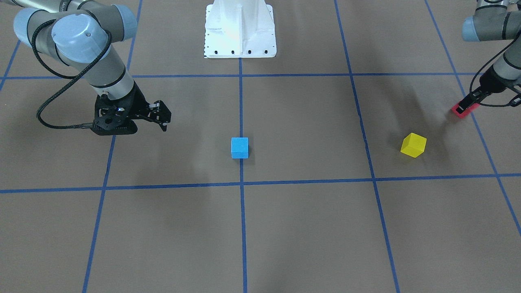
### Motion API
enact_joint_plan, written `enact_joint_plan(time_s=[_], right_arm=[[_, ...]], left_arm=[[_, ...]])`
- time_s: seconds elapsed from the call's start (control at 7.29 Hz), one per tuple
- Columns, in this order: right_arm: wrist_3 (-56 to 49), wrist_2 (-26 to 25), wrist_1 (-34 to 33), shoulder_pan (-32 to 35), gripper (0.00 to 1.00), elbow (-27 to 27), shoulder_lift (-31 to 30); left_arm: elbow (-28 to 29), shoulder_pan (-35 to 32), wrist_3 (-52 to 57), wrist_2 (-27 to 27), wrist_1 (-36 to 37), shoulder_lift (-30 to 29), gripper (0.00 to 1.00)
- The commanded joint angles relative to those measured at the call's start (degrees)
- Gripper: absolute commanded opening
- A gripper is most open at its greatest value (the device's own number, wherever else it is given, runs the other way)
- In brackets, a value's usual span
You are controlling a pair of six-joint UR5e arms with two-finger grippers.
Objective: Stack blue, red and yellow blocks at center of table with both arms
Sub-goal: 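Raise the right gripper off the blue cube while the left grasps the red cube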
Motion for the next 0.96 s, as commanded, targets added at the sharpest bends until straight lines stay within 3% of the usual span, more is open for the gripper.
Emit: enact_joint_plan(time_s=[0.0, 0.14, 0.27, 0.41, 0.55, 0.69, 0.82], right_arm=[[0.1, 0.0, 0.0, 0.0, 1.00, 0.1, 0.0], [0.2, 0.0, 0.0, 0.0, 1.00, 0.1, 0.0], [0.2, 0.0, 0.0, 0.0, 1.00, 0.0, 0.0], [0.2, 0.0, 0.0, 0.0, 1.00, -0.1, 0.0], [0.2, 0.1, 0.0, 0.0, 1.00, 0.0, 0.0], [0.2, 0.4, -0.1, 0.1, 1.00, 0.3, 0.0], [0.1, 0.6, -0.1, 0.9, 1.00, 0.4, 0.1]], left_arm=[[0.7, 0.1, -0.1, -0.1, 0.1, -0.5, 0.82], [0.9, 0.1, -0.2, -0.1, 0.1, -0.5, 0.68], [1.0, 0.0, -0.2, -0.1, 0.0, -0.5, 0.66], [0.9, 0.0, -0.2, -0.1, 0.0, -0.5, 0.50], [0.9, 0.1, -0.2, -0.2, 0.1, -0.5, 0.07], [-0.9, 0.0, -0.2, -2.0, 0.5, -0.8, 0.00], [-6.1, -0.3, -0.2, -4.8, 1.2, -1.2, 0.00]])
